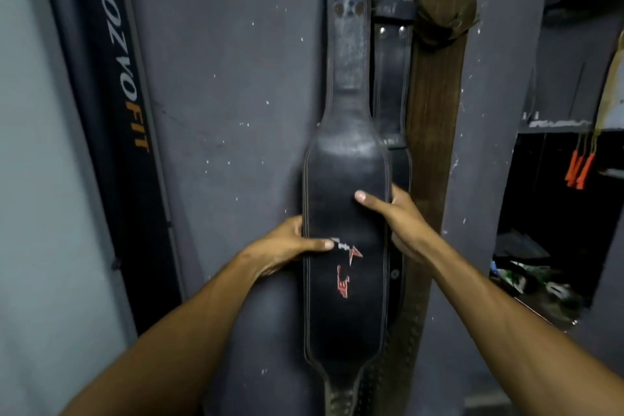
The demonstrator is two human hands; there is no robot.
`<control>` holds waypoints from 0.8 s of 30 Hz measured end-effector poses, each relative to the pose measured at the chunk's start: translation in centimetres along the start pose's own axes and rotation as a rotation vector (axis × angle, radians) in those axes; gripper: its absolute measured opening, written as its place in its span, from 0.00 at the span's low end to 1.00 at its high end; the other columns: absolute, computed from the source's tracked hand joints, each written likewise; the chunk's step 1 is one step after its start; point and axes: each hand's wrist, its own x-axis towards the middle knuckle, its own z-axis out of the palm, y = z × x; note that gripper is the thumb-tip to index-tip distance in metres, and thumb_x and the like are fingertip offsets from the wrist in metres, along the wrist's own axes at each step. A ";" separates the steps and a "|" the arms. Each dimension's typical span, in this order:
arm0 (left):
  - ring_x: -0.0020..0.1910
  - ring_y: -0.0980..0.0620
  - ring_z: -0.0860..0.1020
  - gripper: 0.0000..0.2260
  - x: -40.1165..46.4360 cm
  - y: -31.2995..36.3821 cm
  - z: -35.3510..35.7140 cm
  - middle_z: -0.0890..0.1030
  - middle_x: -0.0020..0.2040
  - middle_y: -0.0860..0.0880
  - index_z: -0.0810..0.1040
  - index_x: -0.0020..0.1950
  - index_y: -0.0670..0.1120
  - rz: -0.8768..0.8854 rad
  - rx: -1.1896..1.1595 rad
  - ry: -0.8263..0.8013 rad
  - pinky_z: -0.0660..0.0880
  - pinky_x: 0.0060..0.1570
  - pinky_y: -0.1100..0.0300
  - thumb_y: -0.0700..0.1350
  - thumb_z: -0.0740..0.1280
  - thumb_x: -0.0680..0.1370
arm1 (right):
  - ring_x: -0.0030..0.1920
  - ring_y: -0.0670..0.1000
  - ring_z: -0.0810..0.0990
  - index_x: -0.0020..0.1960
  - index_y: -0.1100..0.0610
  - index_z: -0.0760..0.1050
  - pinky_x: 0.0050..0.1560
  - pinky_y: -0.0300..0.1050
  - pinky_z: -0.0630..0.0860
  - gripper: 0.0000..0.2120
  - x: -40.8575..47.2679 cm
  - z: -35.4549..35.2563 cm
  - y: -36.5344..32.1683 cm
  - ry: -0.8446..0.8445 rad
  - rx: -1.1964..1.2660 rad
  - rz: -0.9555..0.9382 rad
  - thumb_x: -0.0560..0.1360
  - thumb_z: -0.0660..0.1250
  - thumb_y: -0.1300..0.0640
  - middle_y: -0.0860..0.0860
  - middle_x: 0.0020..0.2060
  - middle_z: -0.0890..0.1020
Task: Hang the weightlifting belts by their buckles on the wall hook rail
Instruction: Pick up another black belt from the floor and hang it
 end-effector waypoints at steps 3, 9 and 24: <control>0.59 0.46 0.85 0.14 -2.6 -3.5 2.3 0.85 0.61 0.43 0.83 0.60 0.48 -0.035 -0.073 0.165 0.83 0.54 0.55 0.35 0.74 0.76 | 0.58 0.53 0.87 0.62 0.55 0.83 0.56 0.43 0.84 0.14 -3.8 -0.6 3.5 0.049 -0.052 0.087 0.77 0.75 0.59 0.56 0.59 0.87; 0.65 0.48 0.81 0.29 -5.5 -5.9 6.2 0.83 0.66 0.49 0.72 0.71 0.52 -0.072 -0.116 0.220 0.79 0.64 0.49 0.37 0.77 0.74 | 0.62 0.53 0.86 0.69 0.55 0.78 0.63 0.50 0.82 0.20 -8.4 -2.2 6.1 -0.008 0.009 0.133 0.78 0.75 0.60 0.52 0.61 0.87; 0.64 0.46 0.82 0.23 -14.1 -12.9 12.6 0.83 0.65 0.43 0.75 0.70 0.41 -0.219 -0.039 0.363 0.76 0.68 0.48 0.32 0.73 0.76 | 0.63 0.54 0.85 0.72 0.58 0.74 0.69 0.54 0.79 0.26 -19.9 -2.3 11.1 0.114 -0.114 0.316 0.76 0.76 0.62 0.52 0.61 0.86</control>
